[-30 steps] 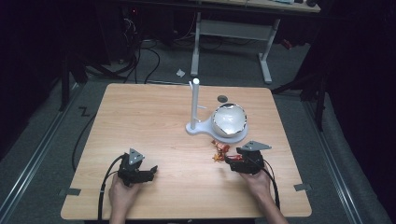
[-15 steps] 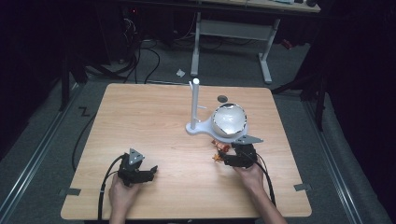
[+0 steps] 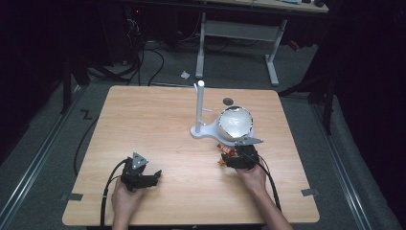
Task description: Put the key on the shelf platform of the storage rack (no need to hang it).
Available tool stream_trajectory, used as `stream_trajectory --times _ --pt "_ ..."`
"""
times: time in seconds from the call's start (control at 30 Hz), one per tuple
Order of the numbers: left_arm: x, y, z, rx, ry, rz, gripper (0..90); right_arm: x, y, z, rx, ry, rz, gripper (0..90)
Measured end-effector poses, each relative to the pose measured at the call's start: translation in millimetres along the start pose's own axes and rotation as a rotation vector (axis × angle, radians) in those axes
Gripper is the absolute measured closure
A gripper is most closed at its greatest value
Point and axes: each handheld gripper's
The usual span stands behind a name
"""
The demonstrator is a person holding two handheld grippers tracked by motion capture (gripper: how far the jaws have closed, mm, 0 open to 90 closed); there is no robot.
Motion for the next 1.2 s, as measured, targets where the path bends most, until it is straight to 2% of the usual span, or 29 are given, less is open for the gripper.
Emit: stream_trajectory --times 0.17,0.4,0.57,0.67,0.9,1.13,1.2 --pt "-0.1 -0.1 0.0 0.0 0.0 -0.002 19.6 2.5 6.4 1.8 -0.017 0.018 -0.018 31.8" --pt "-0.1 -0.1 0.0 0.0 0.0 -0.002 19.6 4.2 9.0 1.7 -0.027 0.03 -0.005 40.8" --pt "-0.1 -0.1 0.0 0.0 0.0 -0.002 19.6 5.0 6.6 2.4 -0.051 0.043 0.018 46.7" --pt "-0.1 -0.1 0.0 0.0 0.0 -0.002 19.7 4.5 6.0 0.5 -0.049 0.022 0.019 47.6" --pt "-0.1 0.0 0.1 0.0 -0.001 0.0 19.6 6.3 3.9 -0.6 -0.048 0.007 0.029 48.3" --pt "-0.1 0.0 0.1 0.0 -0.001 0.0 19.6 5.2 -8.9 2.8 -0.064 0.011 0.047 48.5" --pt "-0.1 -0.1 0.0 0.0 -0.001 -0.001 19.6 4.6 -12.4 3.8 -0.066 -0.002 0.052 48.6"
Point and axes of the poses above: each handheld gripper's, and its own axes: y roughly forward along the jaws, x roughly out of its underside, z roughly to its right, and after that the axes turned 4 degrees about -y, right-handed
